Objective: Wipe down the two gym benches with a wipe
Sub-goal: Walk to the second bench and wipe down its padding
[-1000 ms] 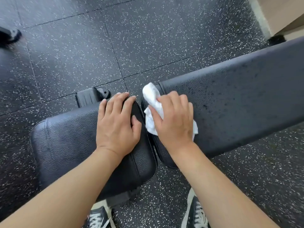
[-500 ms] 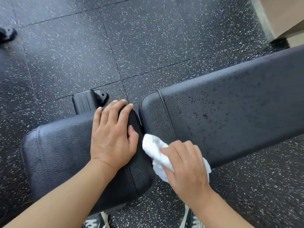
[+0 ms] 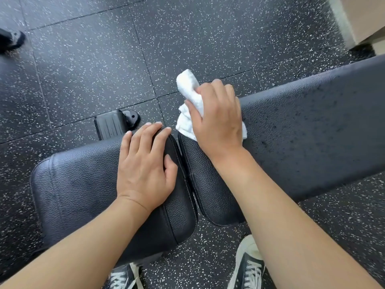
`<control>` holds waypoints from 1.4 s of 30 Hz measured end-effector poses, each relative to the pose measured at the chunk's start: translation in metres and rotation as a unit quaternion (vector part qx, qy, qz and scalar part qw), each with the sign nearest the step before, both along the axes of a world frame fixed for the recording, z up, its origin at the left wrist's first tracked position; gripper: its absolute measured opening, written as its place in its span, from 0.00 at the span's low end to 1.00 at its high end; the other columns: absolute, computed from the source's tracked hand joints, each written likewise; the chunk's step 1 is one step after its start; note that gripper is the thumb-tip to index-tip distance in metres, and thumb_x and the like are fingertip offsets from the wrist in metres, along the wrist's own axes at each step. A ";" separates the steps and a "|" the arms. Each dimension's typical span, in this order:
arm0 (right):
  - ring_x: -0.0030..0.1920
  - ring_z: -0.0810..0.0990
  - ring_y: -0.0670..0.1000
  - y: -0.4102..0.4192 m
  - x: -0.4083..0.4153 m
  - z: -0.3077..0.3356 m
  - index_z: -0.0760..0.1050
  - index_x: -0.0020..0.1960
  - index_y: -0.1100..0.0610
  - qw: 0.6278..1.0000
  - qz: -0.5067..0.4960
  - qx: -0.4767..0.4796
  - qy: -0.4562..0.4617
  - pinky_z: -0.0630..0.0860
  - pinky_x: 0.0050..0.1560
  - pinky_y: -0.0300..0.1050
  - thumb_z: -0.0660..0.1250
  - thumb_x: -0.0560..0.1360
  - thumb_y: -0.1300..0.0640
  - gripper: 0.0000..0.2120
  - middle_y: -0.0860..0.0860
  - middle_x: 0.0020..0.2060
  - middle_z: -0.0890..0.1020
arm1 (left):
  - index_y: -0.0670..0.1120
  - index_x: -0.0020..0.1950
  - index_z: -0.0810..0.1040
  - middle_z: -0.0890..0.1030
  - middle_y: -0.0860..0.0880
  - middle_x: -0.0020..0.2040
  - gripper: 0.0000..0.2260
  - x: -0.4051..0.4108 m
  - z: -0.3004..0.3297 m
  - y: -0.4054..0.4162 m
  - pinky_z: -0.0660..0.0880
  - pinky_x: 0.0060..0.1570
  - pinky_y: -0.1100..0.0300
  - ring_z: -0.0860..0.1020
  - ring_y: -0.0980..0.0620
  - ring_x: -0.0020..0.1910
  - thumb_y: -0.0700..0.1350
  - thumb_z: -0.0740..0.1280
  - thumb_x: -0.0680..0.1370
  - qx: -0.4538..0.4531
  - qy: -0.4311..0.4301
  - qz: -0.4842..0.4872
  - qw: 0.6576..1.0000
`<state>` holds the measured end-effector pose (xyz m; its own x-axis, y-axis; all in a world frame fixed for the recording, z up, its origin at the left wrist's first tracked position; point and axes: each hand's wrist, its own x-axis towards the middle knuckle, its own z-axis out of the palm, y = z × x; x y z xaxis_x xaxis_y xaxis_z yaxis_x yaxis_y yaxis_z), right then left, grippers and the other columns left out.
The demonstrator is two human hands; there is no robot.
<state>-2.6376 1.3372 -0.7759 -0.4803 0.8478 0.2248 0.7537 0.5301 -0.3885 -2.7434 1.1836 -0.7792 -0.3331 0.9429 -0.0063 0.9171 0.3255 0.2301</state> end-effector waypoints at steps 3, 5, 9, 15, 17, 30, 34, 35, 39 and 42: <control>0.46 0.71 0.56 -0.009 0.048 -0.005 0.77 0.53 0.58 1.000 -0.007 0.014 0.018 0.68 0.45 0.51 0.69 0.80 0.50 0.10 0.54 0.47 0.77 | 0.45 0.75 0.74 0.73 0.45 0.74 0.26 0.001 0.000 0.000 0.58 0.80 0.39 0.70 0.41 0.77 0.49 0.60 0.77 0.004 -0.003 0.002 1.000; 0.44 0.68 0.55 -0.018 0.089 -0.008 0.75 0.53 0.57 0.999 -0.023 0.006 0.026 0.68 0.45 0.52 0.67 0.82 0.50 0.10 0.54 0.47 0.76 | 0.45 0.75 0.74 0.73 0.45 0.74 0.26 0.001 -0.001 -0.001 0.58 0.80 0.39 0.70 0.41 0.77 0.49 0.61 0.77 0.007 -0.004 0.003 1.000; 0.43 0.65 0.52 -0.057 0.135 -0.009 0.73 0.53 0.55 1.000 0.004 -0.020 0.021 0.66 0.43 0.50 0.64 0.84 0.49 0.09 0.52 0.45 0.74 | 0.44 0.75 0.74 0.74 0.44 0.74 0.26 0.000 -0.002 -0.001 0.58 0.80 0.39 0.70 0.41 0.77 0.49 0.61 0.77 0.008 -0.002 0.001 1.000; 0.41 0.73 0.59 -0.055 0.077 -0.001 0.79 0.51 0.60 0.993 0.118 0.002 -0.027 0.70 0.40 0.55 0.68 0.80 0.52 0.11 0.56 0.44 0.78 | 0.45 0.75 0.73 0.73 0.44 0.75 0.26 0.000 -0.002 -0.001 0.57 0.80 0.40 0.69 0.41 0.77 0.49 0.59 0.78 0.003 -0.003 -0.001 1.000; 0.43 0.75 0.60 -0.030 0.047 0.002 0.80 0.52 0.60 0.989 0.144 0.004 -0.036 0.72 0.41 0.57 0.70 0.77 0.54 0.10 0.57 0.45 0.79 | 0.44 0.75 0.74 0.73 0.44 0.75 0.26 0.000 -0.001 -0.001 0.57 0.80 0.40 0.69 0.41 0.77 0.49 0.59 0.77 0.006 -0.001 0.002 1.000; 0.46 0.73 0.58 0.007 0.044 0.005 0.78 0.52 0.59 0.999 0.045 -0.011 -0.016 0.68 0.44 0.52 0.66 0.80 0.51 0.11 0.55 0.47 0.78 | 0.45 0.75 0.73 0.73 0.45 0.74 0.26 0.000 -0.003 -0.001 0.57 0.81 0.41 0.69 0.42 0.76 0.49 0.59 0.77 0.011 0.003 0.000 1.000; 0.40 0.68 0.56 -0.085 0.113 0.003 0.79 0.51 0.58 0.996 0.089 -0.032 -0.002 0.69 0.39 0.56 0.69 0.77 0.57 0.05 0.53 0.42 0.76 | 0.45 0.75 0.73 0.73 0.45 0.75 0.26 -0.001 -0.004 -0.001 0.57 0.81 0.41 0.69 0.42 0.76 0.49 0.60 0.77 0.016 0.003 0.001 1.000; 0.39 0.67 0.55 -0.103 0.125 0.000 0.79 0.50 0.57 0.994 0.105 -0.031 -0.017 0.69 0.38 0.56 0.71 0.75 0.59 0.05 0.52 0.42 0.76 | 0.45 0.75 0.73 0.73 0.45 0.75 0.26 -0.001 -0.005 -0.001 0.56 0.81 0.41 0.69 0.42 0.77 0.49 0.60 0.77 0.017 0.003 0.000 1.000; 0.37 0.66 0.54 -0.115 0.129 -0.007 0.80 0.47 0.56 0.988 0.150 0.006 -0.021 0.68 0.35 0.54 0.72 0.77 0.54 0.05 0.51 0.37 0.74 | 0.45 0.75 0.73 0.73 0.45 0.75 0.25 -0.001 -0.006 -0.002 0.55 0.81 0.42 0.69 0.42 0.77 0.49 0.60 0.78 0.018 -0.002 0.001 1.000; 0.37 0.69 0.56 -0.074 0.095 -0.006 0.81 0.47 0.58 0.988 0.150 0.034 -0.021 0.68 0.36 0.54 0.68 0.82 0.47 0.14 0.53 0.37 0.75 | 0.46 0.75 0.73 0.73 0.45 0.75 0.26 0.000 -0.005 -0.002 0.56 0.81 0.41 0.68 0.42 0.77 0.49 0.59 0.78 0.015 -0.005 0.002 1.000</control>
<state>-2.5430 1.2633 -0.7819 -0.7174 0.6499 0.2507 0.5741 0.7555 -0.3158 -2.7438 1.1821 -0.7837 -0.3369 0.9414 0.0184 0.9133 0.3219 0.2495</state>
